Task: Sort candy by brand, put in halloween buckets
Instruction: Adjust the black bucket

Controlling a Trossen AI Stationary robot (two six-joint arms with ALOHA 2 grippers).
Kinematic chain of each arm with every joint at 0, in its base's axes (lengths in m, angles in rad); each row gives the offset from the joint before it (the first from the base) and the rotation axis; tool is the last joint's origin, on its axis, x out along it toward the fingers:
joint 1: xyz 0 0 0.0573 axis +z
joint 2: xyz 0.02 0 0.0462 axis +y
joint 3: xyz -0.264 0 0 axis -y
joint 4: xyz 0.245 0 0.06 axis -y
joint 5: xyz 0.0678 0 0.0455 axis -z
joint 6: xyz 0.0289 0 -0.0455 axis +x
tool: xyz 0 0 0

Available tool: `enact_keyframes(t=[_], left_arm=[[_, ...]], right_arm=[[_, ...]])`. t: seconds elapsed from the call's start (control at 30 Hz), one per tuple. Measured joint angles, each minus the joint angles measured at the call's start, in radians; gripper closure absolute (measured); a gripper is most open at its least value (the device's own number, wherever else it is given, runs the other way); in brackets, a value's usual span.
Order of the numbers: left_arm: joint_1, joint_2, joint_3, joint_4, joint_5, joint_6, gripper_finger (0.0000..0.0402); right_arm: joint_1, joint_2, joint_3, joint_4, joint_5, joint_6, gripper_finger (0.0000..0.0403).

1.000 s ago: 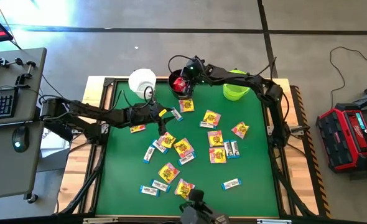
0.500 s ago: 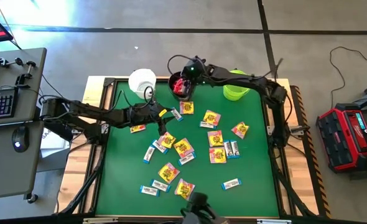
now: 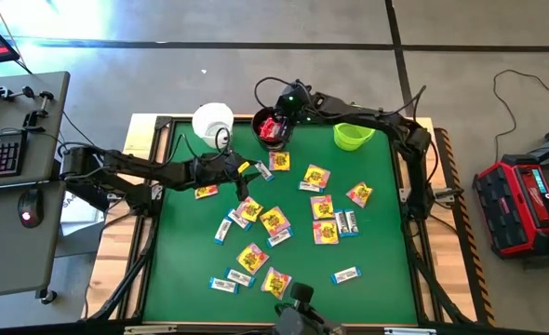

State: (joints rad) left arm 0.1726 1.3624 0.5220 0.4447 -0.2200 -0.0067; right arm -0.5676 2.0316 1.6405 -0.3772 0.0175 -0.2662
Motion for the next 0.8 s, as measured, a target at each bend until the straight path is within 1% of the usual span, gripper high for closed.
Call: enact_keyframes(t=[0.07, 0.3, 0.5, 0.63, 0.73, 0.8], left_arm=[[0.000, 0.000, 0.000, -0.006, 0.000, 0.000, 0.0227], [0.000, 0.000, 0.000, -0.012, -0.002, 0.001, 0.0227], [0.000, 0.000, 0.000, -0.015, -0.004, 0.003, 0.0227], [0.000, 0.000, 0.000, -0.021, -0.005, 0.002, 0.0227], [0.000, 0.000, 0.000, -0.029, -0.012, 0.001, 0.0227], [0.000, 0.000, 0.000, -0.030, -0.012, 0.001, 0.0227]], right_arm=[[-0.010, 0.011, 0.000, 0.006, 0.001, 0.000, 0.0400], [-0.043, 0.027, 0.000, 0.018, 0.006, 0.030, 0.0402], [-0.064, 0.030, 0.000, 0.043, 0.078, 0.048, 0.0402], [-0.074, 0.030, 0.000, 0.062, 0.086, 0.059, 0.0402], [-0.073, 0.009, 0.000, 0.065, 0.086, 0.034, 0.0402], [-0.064, -0.027, 0.000, 0.069, 0.087, 0.004, 0.0402]])
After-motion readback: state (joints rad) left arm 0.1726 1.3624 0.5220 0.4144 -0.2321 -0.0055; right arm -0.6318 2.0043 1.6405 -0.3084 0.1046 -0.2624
